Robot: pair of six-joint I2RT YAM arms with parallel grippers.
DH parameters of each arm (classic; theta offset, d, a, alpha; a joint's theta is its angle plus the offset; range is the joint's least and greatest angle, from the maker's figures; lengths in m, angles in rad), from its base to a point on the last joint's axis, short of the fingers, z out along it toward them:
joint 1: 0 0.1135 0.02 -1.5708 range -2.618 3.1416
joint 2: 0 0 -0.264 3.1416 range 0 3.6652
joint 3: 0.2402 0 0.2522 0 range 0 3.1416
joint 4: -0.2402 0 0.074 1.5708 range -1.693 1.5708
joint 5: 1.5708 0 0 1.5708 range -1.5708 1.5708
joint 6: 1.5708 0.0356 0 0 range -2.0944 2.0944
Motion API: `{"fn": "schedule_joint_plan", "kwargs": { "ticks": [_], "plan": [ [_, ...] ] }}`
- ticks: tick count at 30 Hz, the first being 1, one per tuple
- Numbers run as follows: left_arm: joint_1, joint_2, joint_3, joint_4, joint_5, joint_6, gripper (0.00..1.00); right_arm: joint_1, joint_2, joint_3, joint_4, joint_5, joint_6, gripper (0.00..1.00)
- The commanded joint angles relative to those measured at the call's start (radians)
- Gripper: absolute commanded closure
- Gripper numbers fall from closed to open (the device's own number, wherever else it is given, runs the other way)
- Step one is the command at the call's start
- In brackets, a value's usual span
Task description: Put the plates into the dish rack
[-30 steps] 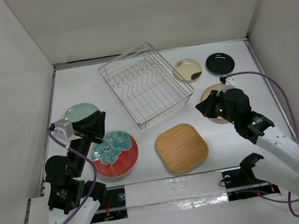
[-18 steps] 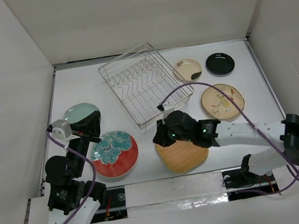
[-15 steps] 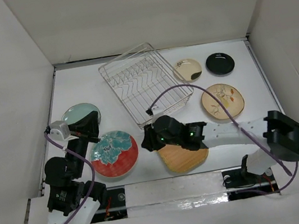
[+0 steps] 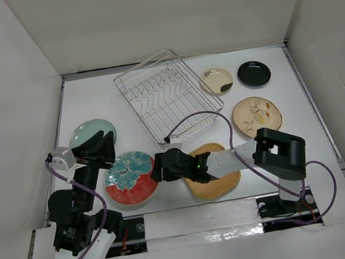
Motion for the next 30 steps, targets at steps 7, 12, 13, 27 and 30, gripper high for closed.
{"fn": "schedule_joint_plan", "kwargs": {
  "ticks": [7, 12, 13, 27, 30],
  "plan": [
    [-0.005, -0.024, 0.002, 0.045, 0.010, -0.007, 0.66, 0.019, 0.052, -0.047, 0.186, 0.028, 0.131, 0.40],
    [-0.005, -0.021, 0.003, 0.045, 0.010, -0.005, 0.66, 0.082, -0.142, -0.105, 0.030, 0.207, 0.087, 0.39],
    [-0.005, -0.021, 0.003, 0.047, 0.010, -0.005, 0.66, 0.082, -0.179, -0.114, 0.010, 0.223, 0.079, 0.39],
    [-0.005, -0.021, 0.002, 0.048, 0.044, -0.007, 0.66, -0.186, -0.977, -0.522, -0.485, 0.285, 0.063, 0.20],
    [-0.005, -0.020, 0.002, 0.048, 0.046, -0.008, 0.66, -0.361, -1.081, -0.545, -0.518, 0.167, -0.068, 0.10]
  ]
}}
